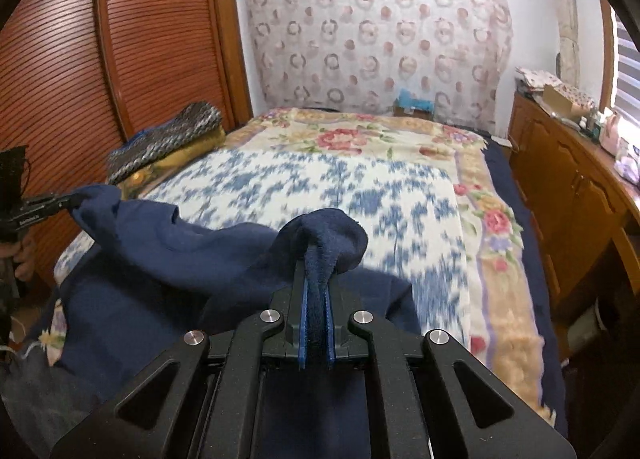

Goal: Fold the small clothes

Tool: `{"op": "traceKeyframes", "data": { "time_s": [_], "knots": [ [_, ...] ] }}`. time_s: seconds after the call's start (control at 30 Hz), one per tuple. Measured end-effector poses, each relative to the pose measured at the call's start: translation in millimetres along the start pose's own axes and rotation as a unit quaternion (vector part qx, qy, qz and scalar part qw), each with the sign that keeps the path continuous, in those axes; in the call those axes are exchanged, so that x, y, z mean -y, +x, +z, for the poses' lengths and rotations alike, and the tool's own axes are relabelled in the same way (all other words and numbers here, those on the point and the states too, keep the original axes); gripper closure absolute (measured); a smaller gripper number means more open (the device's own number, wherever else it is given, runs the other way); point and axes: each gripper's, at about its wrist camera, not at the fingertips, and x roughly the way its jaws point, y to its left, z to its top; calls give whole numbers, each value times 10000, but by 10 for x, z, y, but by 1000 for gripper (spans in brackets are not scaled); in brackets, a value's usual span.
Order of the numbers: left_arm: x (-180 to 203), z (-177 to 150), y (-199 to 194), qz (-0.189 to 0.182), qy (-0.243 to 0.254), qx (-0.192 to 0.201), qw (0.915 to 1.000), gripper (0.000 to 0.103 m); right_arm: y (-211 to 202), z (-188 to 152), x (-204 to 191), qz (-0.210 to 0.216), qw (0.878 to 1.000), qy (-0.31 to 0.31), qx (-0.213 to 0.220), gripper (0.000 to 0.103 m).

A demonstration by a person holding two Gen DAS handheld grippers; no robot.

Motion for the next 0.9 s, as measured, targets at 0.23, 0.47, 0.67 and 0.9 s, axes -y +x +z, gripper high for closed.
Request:
{"op": "traceKeyframes", "data": {
  "time_s": [0.23,0.47,0.67,0.9],
  "knots": [
    [150,-425,-455,-90,-165,-118,9998,102,-445,-323,-193,53,9999,22,-155,99],
    [162,-573,-466,-1,-115,-395,9992,98,-399,-652,-334,78,9976,-5,-694,99],
    [165,-530,-483,70,-72,-293,9995,79,-406,-645,-322,-94,9974,-35,-711,92],
    [77,-373,-497,143,-107,-115,9998,55,-592,-476,-317,-142,9993,-81,-347,69]
  ]
}}
